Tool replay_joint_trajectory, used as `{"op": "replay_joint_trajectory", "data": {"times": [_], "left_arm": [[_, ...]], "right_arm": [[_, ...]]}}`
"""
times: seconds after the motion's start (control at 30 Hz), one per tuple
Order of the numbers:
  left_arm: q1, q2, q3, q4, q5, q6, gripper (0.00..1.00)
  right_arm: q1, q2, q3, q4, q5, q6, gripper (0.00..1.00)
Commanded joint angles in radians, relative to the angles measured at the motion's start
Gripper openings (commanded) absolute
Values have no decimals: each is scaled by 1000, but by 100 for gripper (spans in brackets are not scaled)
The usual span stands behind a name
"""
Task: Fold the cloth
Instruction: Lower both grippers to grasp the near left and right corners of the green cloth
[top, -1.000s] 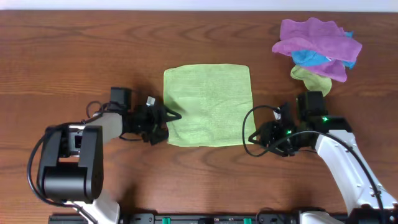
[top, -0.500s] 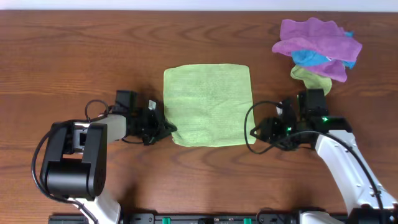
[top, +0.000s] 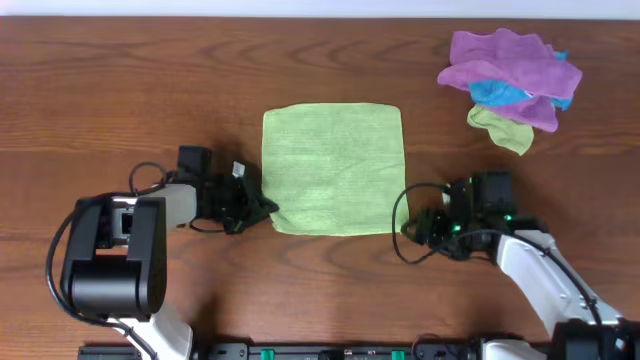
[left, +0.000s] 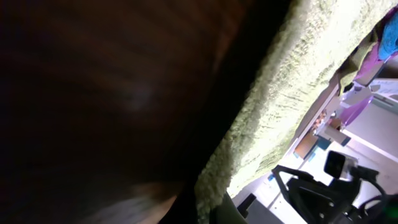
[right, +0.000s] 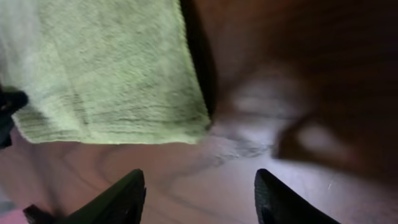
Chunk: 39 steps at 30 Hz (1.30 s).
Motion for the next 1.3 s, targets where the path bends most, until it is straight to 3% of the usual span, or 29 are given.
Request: {"op": "replay_joint_trajectory", "data": {"times": [0.0, 0.7, 1.07, 1.17, 1.27], "left_arm": [[15, 47, -35, -52, -109, 23, 6], [39, 47, -35, -81, -135, 40, 6], [62, 47, -35, -101, -135, 55, 6], [62, 47, -35, -102, -135, 55, 6], [62, 47, -35, -102, -135, 55, 6]], "right_arm": [[-8, 22, -27, 32, -16, 31, 57], [-6, 195, -43, 276, 7, 39, 60], [78, 303, -43, 344, -5, 91, 58], [106, 315, -43, 339, -5, 95, 53], [117, 315, -43, 335, -4, 95, 40]]}}
